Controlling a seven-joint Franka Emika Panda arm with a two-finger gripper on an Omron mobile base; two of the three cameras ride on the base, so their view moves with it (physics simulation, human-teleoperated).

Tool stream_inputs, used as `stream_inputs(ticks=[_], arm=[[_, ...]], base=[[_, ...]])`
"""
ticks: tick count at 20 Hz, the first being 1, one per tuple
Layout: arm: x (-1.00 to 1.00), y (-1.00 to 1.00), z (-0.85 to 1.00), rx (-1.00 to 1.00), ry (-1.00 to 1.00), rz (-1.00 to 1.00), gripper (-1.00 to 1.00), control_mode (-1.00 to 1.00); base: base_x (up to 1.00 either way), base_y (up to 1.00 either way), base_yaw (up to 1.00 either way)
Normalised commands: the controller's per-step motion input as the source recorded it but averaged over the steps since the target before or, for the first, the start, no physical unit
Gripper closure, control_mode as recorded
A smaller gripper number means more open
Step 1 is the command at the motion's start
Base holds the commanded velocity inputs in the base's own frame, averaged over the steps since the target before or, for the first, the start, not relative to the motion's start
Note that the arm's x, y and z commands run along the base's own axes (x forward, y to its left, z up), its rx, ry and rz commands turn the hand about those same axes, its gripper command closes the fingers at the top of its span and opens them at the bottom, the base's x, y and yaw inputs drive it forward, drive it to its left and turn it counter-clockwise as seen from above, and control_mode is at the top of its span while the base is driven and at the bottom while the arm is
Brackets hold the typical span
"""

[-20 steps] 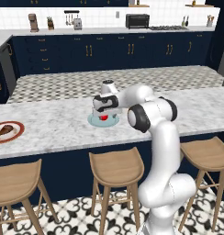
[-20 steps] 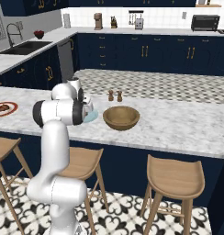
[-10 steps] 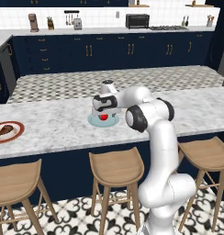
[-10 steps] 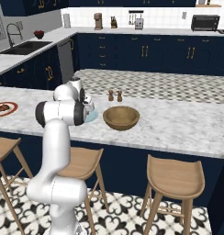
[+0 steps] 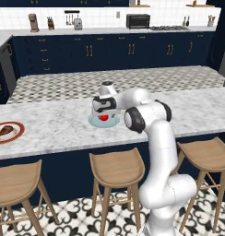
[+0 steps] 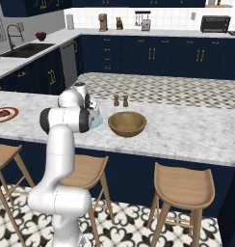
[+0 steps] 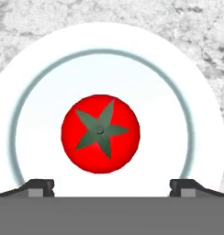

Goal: Pick the chicken drumstick and tomato from their plates and place them in the bowl. Then put the bowl in the fridge.

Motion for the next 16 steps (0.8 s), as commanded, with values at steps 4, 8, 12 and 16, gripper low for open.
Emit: stream_inputs(ticks=[4, 8, 12, 16], arm=[[0.36, 0.12, -0.08, 0.00, 0.00, 0.00, -1.00, -1.00], [0.36, 0.16, -0.11, 0.00, 0.00, 0.00, -1.00, -1.00], [0.34, 0.03, -0.10, 0.00, 0.00, 0.00, -1.00, -1.00], [-0.39, 0.00, -0.01, 0.00, 0.02, -0.04, 1.00, -1.00]], base=[[0.00, 0.00, 0.00], [0.00, 0.00, 0.00], [0.00, 0.00, 0.00], [0.00, 0.00, 0.00]])
